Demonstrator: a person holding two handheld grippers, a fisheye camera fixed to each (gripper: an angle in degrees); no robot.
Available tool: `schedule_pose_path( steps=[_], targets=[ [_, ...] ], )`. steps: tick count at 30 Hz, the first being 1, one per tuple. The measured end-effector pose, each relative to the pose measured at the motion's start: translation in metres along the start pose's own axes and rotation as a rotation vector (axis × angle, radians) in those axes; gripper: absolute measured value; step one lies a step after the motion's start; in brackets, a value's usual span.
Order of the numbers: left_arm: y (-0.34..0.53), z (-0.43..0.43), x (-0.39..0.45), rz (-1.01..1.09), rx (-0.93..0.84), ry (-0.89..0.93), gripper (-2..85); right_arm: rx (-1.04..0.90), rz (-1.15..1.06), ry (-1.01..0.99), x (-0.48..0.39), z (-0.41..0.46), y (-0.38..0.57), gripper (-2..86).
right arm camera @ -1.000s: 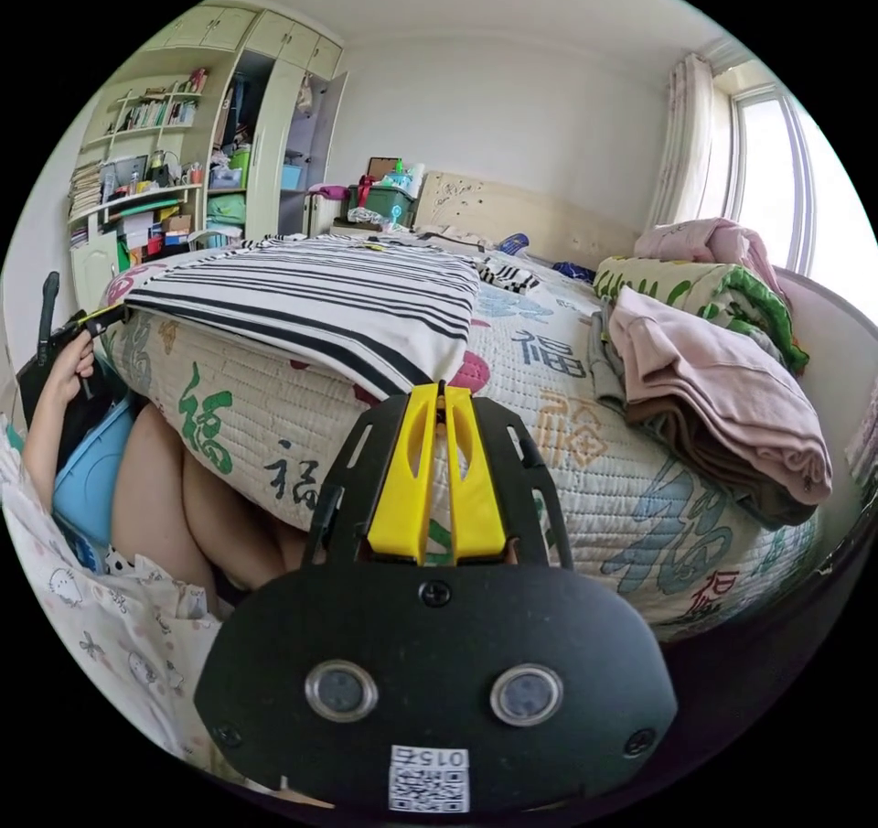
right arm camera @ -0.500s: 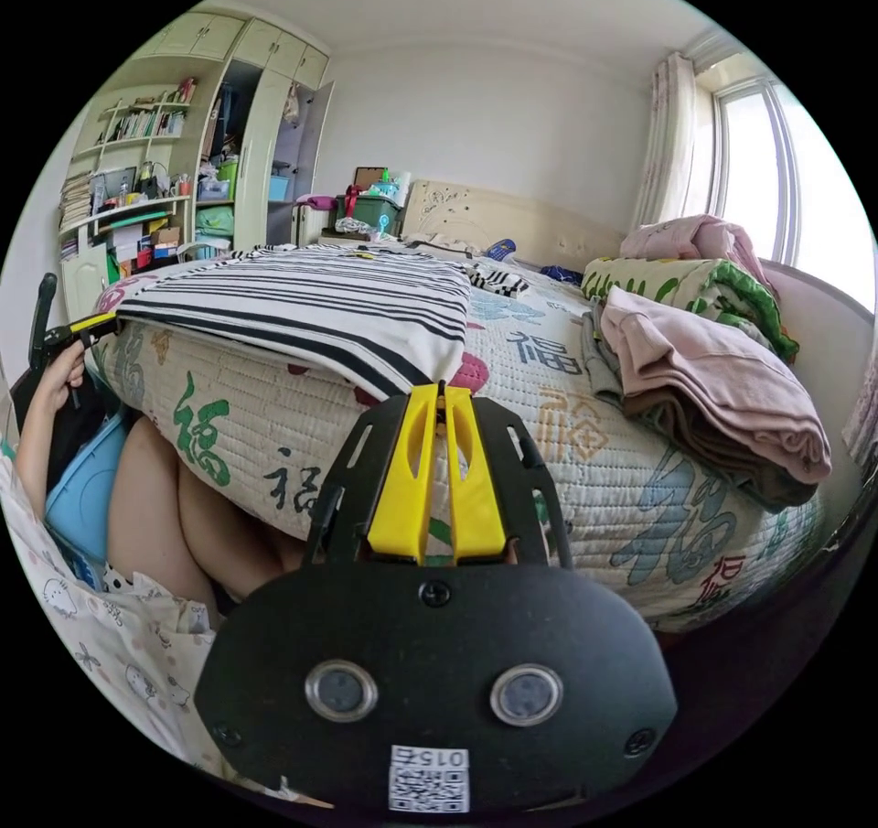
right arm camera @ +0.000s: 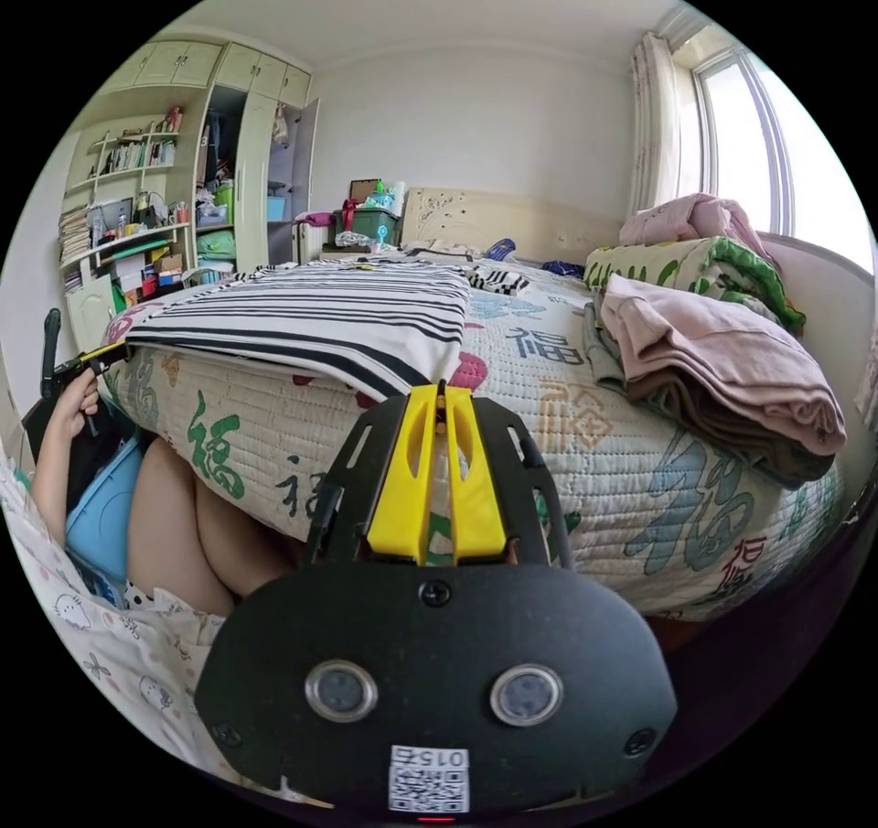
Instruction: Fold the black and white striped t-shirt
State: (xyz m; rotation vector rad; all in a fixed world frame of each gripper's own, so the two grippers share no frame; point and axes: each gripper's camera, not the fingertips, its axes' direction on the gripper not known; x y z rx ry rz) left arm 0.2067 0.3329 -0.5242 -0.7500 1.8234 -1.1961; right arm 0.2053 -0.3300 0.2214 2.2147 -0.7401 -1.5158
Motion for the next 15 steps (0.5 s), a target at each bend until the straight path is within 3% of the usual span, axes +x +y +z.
schedule_pose_path(
  steps=[3,6,12,15],
  targets=[
    [-0.006,-0.006,-0.005,0.006,0.000,0.007,0.0,0.015,0.009,0.037,0.001,-0.045,0.009,0.1],
    [-0.009,-0.012,-0.013,0.000,0.005,0.024,0.2,0.183,0.100,0.135,0.008,-0.129,0.029,-0.3],
    [-0.016,-0.026,-0.019,-0.014,0.010,0.034,0.3,0.743,0.239,0.145,0.012,-0.361,0.019,-0.5],
    [-0.019,-0.033,-0.021,-0.022,0.011,0.035,0.3,1.102,0.227,-0.055,-0.005,-0.475,0.018,-0.6]
  ],
)
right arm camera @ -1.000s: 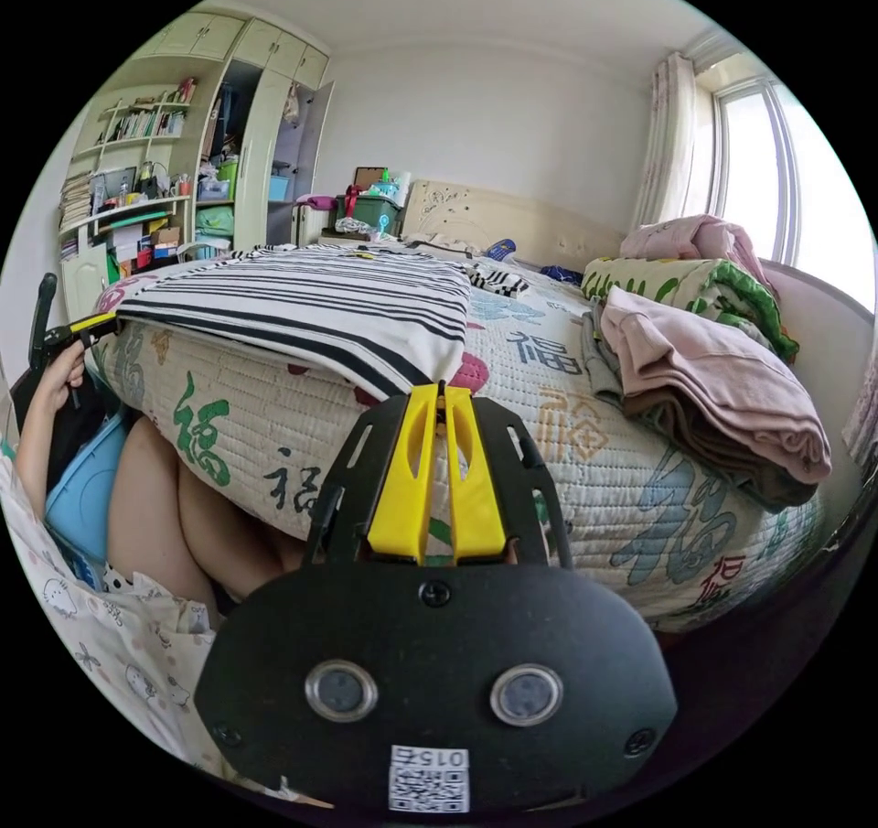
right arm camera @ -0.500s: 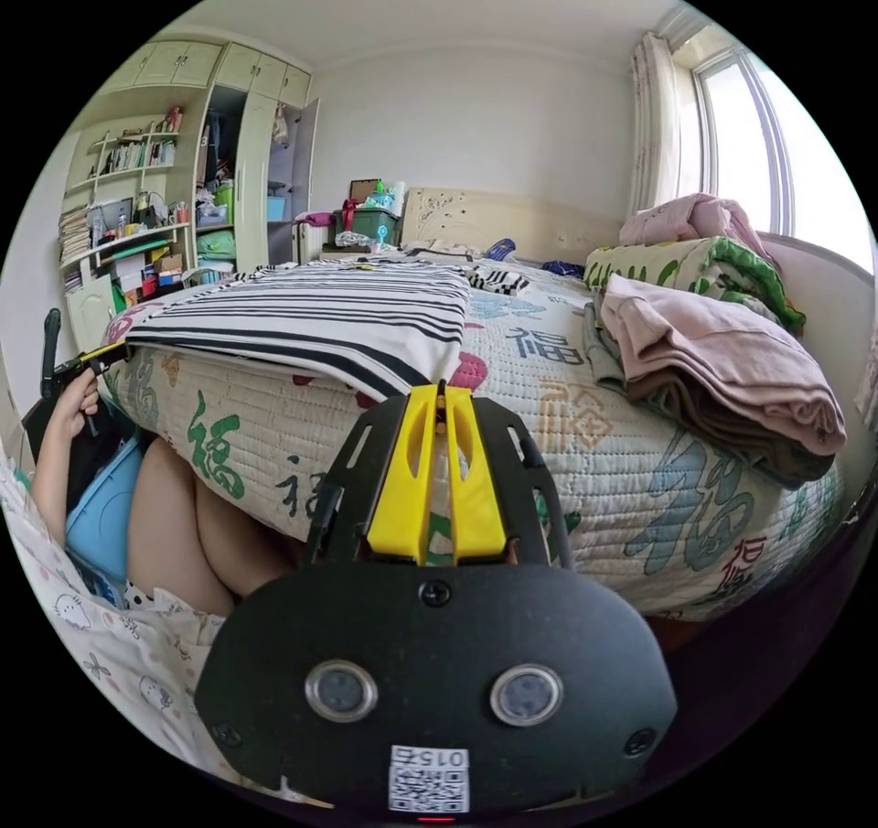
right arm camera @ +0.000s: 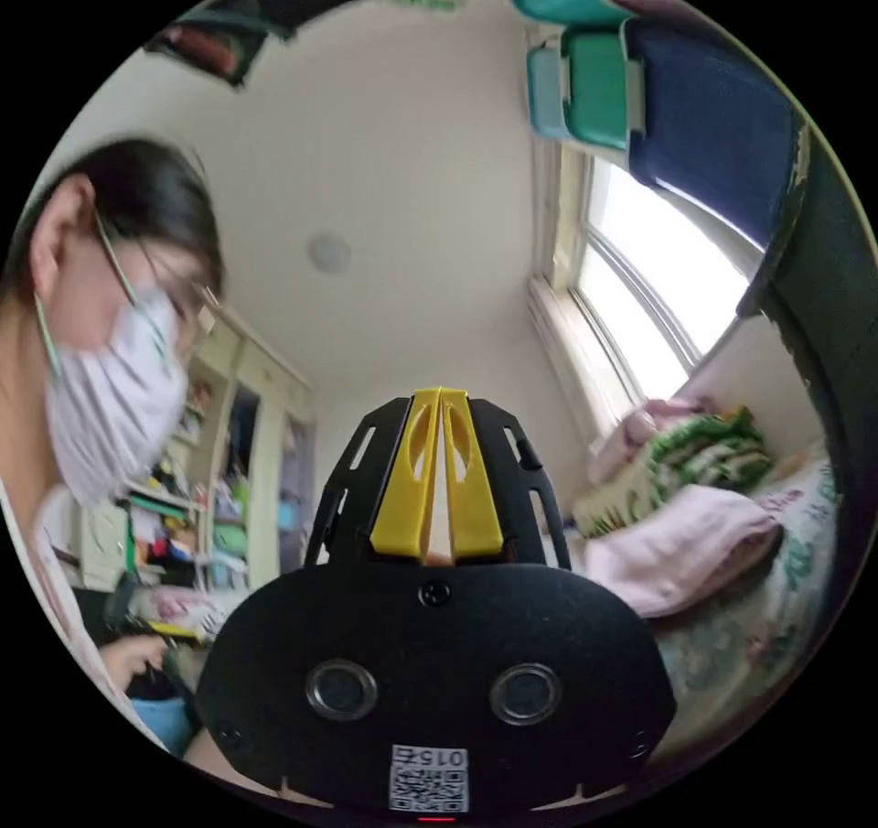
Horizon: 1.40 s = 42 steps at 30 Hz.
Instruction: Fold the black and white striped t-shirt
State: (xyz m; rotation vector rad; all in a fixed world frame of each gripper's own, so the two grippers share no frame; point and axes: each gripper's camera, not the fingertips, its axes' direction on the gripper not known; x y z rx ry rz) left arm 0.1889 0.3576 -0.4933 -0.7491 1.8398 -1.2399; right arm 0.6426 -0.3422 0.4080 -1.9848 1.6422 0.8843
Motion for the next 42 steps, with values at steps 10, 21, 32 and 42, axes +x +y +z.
schedule_pose_path(
  steps=[10,21,32,42],
  targets=[
    [-0.001,-0.025,0.002,-0.012,0.010,-0.001,0.1,0.396,0.146,-0.388,-0.066,-0.094,-0.116,-0.7],
    [0.008,-0.051,0.006,-0.038,0.023,0.030,0.2,0.376,0.131,-0.441,-0.088,-0.077,-0.152,-0.6],
    [0.031,-0.077,0.024,-0.060,0.036,0.058,0.2,-0.391,0.170,-0.044,0.017,0.089,-0.014,5.9],
    [0.056,-0.099,0.058,-0.063,0.029,0.048,0.3,-0.970,0.074,0.103,0.049,0.230,0.180,10.5]
  ],
)
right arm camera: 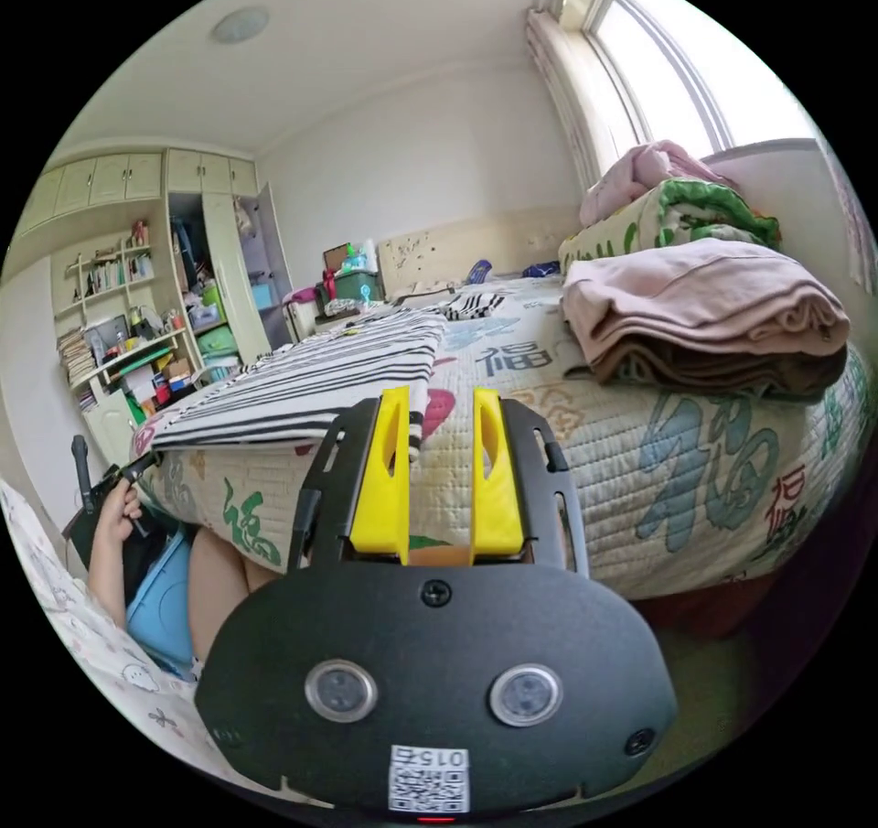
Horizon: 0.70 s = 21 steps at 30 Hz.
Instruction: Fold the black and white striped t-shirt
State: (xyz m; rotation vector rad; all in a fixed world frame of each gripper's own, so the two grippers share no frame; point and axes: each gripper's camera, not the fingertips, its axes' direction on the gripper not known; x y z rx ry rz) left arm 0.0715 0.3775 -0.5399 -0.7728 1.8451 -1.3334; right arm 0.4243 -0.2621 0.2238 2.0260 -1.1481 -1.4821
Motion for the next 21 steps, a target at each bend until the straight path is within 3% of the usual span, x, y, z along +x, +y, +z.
schedule_pose_path(
  steps=[14,21],
  targets=[
    [0.055,-0.041,0.068,0.015,0.005,-0.030,0.7,-0.064,-0.034,-0.127,-0.038,0.136,-0.004,1.1],
    [0.080,-0.069,0.108,0.060,-0.002,-0.064,0.8,-0.132,-0.161,0.021,-0.083,0.181,0.001,-0.2]
  ],
)
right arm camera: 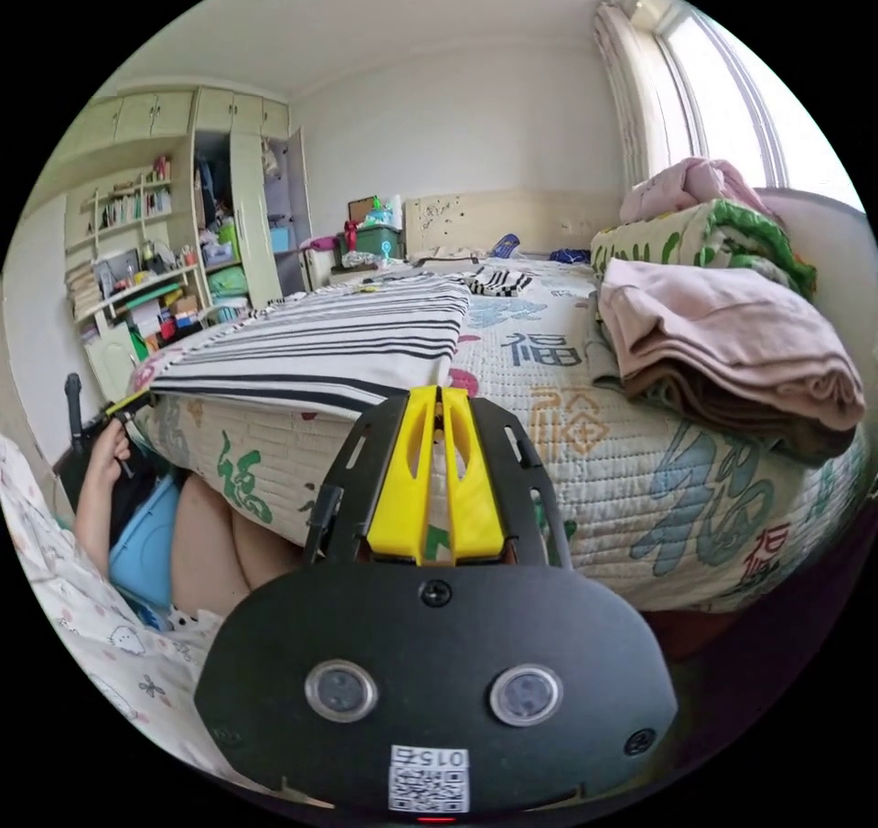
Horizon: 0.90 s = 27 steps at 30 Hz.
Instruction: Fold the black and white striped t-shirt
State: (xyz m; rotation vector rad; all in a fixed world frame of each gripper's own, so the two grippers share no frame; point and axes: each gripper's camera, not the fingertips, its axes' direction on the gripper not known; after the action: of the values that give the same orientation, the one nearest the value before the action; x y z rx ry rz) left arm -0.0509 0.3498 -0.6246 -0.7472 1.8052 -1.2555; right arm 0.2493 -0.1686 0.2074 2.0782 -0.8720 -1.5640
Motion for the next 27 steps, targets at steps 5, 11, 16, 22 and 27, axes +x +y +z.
schedule_pose_path(
  steps=[5,11,16,22,27],
  targets=[
    [0.018,-0.025,0.036,0.046,-0.014,-0.023,0.9,-0.048,-0.071,0.065,-0.042,0.055,0.016,0.1],
    [0.039,-0.062,0.076,0.047,-0.001,-0.060,1.2,-0.050,-0.107,0.100,-0.075,0.088,0.037,0.2],
    [0.048,-0.098,0.089,0.008,-0.003,-0.004,2.0,-0.056,-0.099,0.071,-0.088,0.105,0.052,0.3],
    [0.040,-0.163,0.074,-0.059,-0.083,0.119,7.4,-0.058,-0.048,-0.037,-0.082,0.104,0.070,0.5],
    [0.000,-0.254,0.075,0.012,0.075,0.047,7.0,0.111,-0.022,0.097,-0.073,0.056,0.054,-0.2]
  ],
)
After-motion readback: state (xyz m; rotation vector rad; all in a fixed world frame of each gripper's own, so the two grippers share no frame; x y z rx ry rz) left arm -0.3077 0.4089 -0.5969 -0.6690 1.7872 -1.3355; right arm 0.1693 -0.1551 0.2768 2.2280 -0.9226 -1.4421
